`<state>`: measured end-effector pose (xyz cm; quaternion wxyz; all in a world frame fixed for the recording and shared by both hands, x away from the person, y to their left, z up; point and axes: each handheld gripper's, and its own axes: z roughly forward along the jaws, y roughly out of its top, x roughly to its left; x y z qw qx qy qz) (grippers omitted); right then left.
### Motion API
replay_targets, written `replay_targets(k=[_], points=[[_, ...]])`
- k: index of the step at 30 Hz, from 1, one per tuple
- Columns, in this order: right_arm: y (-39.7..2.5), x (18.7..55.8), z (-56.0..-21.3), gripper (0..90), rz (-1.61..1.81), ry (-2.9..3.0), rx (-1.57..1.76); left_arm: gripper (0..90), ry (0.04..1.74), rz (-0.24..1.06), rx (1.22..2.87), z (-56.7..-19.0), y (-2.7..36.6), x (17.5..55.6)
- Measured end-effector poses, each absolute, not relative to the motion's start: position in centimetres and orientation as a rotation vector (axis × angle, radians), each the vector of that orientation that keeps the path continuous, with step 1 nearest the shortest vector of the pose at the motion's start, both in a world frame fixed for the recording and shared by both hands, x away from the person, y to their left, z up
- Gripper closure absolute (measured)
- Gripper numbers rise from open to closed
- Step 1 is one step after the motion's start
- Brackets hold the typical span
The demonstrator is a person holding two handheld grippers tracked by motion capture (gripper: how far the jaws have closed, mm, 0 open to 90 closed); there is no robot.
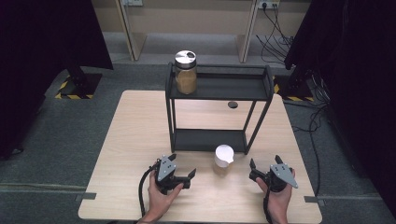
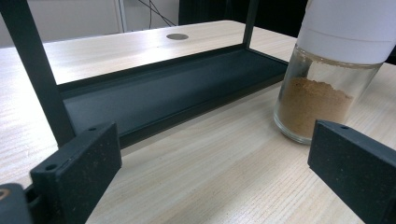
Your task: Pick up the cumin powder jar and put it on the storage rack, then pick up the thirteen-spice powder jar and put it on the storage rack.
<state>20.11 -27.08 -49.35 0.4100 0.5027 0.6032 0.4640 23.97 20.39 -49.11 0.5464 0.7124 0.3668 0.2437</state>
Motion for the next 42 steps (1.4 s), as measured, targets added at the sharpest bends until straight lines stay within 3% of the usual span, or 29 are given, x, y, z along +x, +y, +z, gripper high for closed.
replay_targets(k=[42], points=[[-27.75, 20.12, -49.44, 3.2, 1.214, 1.507, 1.292, 2.3, 0.856, 0.603, 1.684, -49.29, 20.20, 23.49]])
